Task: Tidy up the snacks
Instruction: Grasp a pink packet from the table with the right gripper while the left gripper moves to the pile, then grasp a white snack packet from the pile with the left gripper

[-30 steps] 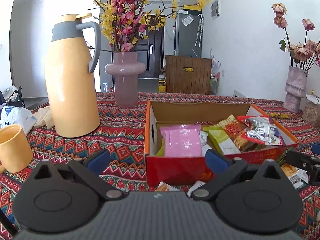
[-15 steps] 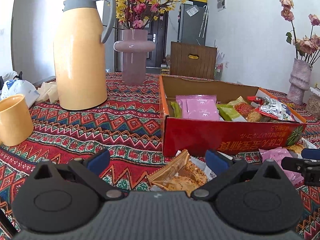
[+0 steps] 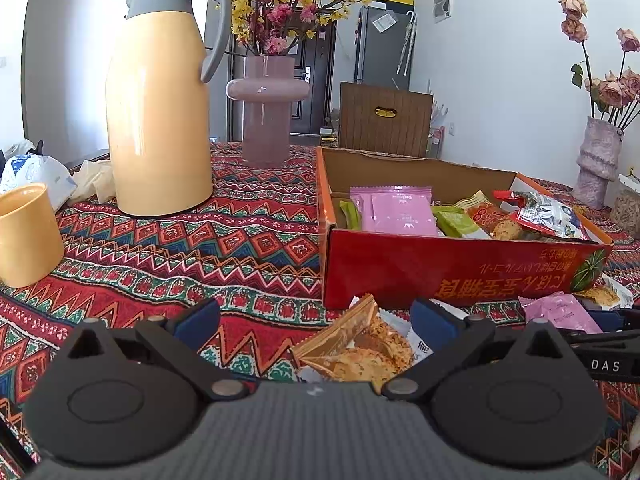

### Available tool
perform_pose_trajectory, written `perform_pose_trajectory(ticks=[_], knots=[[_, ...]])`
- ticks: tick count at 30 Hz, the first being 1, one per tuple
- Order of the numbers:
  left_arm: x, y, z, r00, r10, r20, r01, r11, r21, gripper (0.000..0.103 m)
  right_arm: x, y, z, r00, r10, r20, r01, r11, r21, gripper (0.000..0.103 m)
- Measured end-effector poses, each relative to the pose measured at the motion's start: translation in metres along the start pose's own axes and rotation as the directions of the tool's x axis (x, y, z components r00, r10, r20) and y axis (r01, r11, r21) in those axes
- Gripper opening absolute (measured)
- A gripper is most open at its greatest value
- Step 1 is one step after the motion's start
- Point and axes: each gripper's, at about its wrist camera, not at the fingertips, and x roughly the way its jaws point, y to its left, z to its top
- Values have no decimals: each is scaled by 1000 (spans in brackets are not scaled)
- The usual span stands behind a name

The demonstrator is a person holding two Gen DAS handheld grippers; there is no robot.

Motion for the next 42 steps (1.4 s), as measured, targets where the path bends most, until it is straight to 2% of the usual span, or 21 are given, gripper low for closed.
perform_pose_trajectory(ticks=[4,14,20,33,42], knots=[[0,-1,0,1000,6,0,-6,1000,2,103,-7,3,-2,998,-28,47,29,1000,-8,61],[2,-4,0,999,49,-20,-48,999,19,103,-28,-12,-5,983,-40,177,29,997,67,61],[-5,-6,5,997,61,-41,-61,998,13,103,-32,-15,-6,979,-30,201,13,996,83,61],[-1,-32,6,983,65,-171,-68,998,-14,103,-35,-17,-9,974,-22,225,1,996,95,61],[20,-40,3,958,140,-250,-161,985,-63,103,-37,-17,-9,972,-17,235,-6,995,97,61]])
